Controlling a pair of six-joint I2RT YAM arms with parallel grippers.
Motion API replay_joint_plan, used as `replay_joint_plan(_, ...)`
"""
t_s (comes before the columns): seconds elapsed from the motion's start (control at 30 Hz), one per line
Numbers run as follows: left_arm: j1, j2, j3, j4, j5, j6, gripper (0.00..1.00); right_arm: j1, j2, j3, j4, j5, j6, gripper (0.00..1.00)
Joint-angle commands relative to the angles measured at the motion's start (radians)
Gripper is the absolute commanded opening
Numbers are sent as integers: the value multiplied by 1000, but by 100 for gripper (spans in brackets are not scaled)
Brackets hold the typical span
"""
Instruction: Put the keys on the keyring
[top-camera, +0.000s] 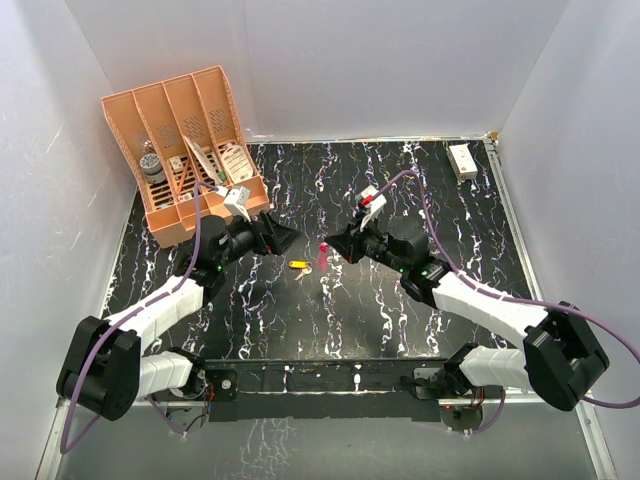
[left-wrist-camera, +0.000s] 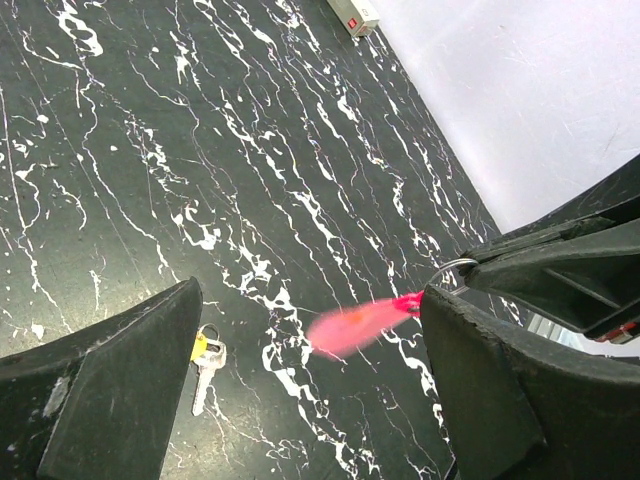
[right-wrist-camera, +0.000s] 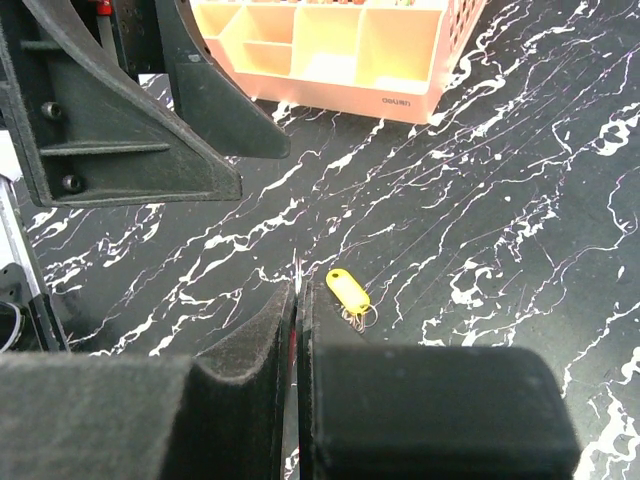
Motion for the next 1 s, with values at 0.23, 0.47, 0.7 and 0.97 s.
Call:
replay_joint_plan(0.23,-32,21,11,-156,-132,57,88,5,-39,37,-121,152,-18,0)
replay_joint_plan(0.47,-112,159,72,-319,-275,130,82,6,-58,11,-175,217,-6,0)
replay_joint_plan(0.7,-201,253,115,-311,-416,227,78,5,-85,-10,-226,245,-12,0)
replay_joint_plan(0.97,-272,358,182,-278,-561,339,75,5,-141,-52,-245,264,-18,0)
